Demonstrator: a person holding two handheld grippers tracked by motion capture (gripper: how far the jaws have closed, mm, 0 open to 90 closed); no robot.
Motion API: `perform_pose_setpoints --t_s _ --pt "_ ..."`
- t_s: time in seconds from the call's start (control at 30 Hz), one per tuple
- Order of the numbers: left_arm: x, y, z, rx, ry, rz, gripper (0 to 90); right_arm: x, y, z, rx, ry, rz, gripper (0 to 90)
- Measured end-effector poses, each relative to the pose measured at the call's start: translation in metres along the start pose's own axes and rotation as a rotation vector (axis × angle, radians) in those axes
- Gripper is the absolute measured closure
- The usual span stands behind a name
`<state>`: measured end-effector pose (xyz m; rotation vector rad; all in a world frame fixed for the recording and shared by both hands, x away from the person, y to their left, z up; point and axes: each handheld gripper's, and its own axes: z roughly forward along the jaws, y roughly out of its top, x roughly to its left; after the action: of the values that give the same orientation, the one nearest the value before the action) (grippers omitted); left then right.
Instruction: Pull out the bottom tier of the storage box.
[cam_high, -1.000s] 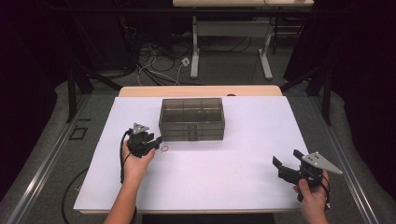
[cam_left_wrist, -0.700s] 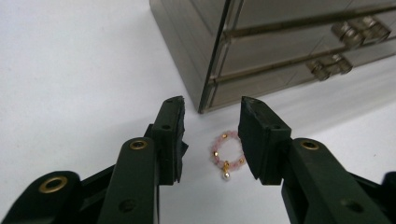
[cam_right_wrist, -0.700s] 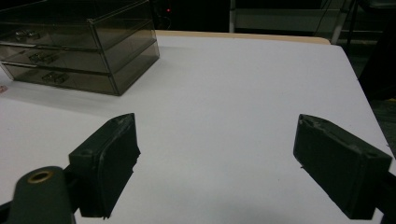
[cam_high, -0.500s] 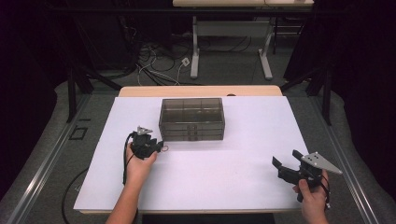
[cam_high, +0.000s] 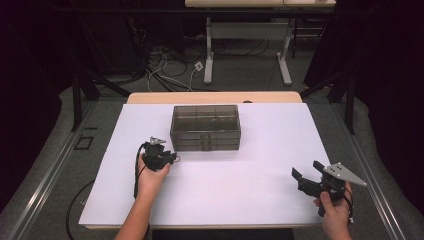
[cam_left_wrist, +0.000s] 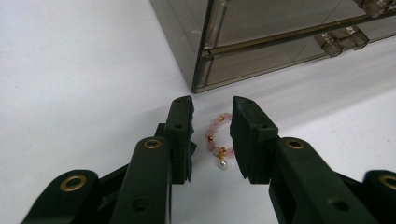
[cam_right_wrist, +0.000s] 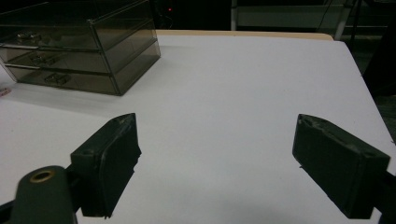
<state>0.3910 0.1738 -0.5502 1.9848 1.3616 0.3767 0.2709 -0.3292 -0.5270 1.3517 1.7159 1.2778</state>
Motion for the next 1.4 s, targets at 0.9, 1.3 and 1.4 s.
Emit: perform_pose_setpoints --t_s 0.9,1.3,1.4 --pt "-0.0039 -0.0012 0.0095 0.03 0.035 0.06 80.1 -0.001 -0.0001 0.0006 -0.001 0.002 -0.003 14.0" --pt "-0.0093 -0.0015 0.0104 0.03 0.055 0.118 84.5 -0.0008 -0.0002 0.0011 0.005 0.006 -0.003 14.0" --pt "-0.0094 -0.0015 0.01 0.039 0.051 0.122 85.2 -0.001 -0.0001 0.0008 0.008 0.005 -0.005 14.0"
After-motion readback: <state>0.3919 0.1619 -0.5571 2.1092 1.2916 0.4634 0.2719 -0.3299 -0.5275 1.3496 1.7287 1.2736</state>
